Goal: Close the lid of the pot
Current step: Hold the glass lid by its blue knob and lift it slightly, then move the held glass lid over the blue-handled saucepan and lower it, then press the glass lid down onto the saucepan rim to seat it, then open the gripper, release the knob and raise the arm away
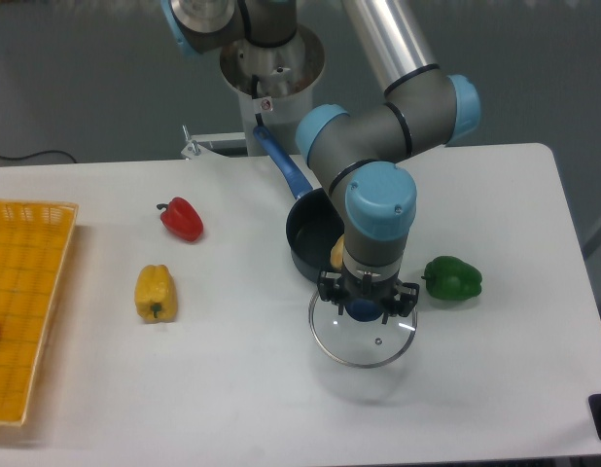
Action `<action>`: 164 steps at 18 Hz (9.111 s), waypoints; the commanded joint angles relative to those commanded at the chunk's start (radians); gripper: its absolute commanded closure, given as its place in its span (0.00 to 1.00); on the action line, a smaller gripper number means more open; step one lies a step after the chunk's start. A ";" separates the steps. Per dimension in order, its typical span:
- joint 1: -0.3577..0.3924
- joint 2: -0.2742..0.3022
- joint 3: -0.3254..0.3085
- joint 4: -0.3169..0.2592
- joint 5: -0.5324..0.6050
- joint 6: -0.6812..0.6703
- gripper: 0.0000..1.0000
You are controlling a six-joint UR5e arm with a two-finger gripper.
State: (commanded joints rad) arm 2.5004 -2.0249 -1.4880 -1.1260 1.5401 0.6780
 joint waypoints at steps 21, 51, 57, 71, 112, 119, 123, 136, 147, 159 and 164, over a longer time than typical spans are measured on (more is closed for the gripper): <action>0.005 0.055 -0.095 0.029 0.000 0.104 0.33; 0.031 0.215 -0.284 -0.029 -0.021 0.396 0.34; 0.052 0.250 -0.313 -0.034 -0.015 0.468 0.34; 0.074 0.284 -0.365 -0.034 0.008 0.615 0.34; 0.071 0.295 -0.405 -0.029 0.020 0.655 0.33; 0.071 0.295 -0.405 -0.029 0.021 0.657 0.31; 0.071 0.295 -0.407 -0.029 0.021 0.658 0.29; 0.063 0.290 -0.403 -0.031 0.046 0.658 0.13; 0.058 0.296 -0.382 -0.119 0.041 0.647 0.01; 0.049 0.298 -0.246 -0.219 0.011 0.563 0.00; 0.055 0.298 -0.235 -0.224 0.006 0.558 0.00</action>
State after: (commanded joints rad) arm 2.5556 -1.7273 -1.7227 -1.3499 1.5463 1.2364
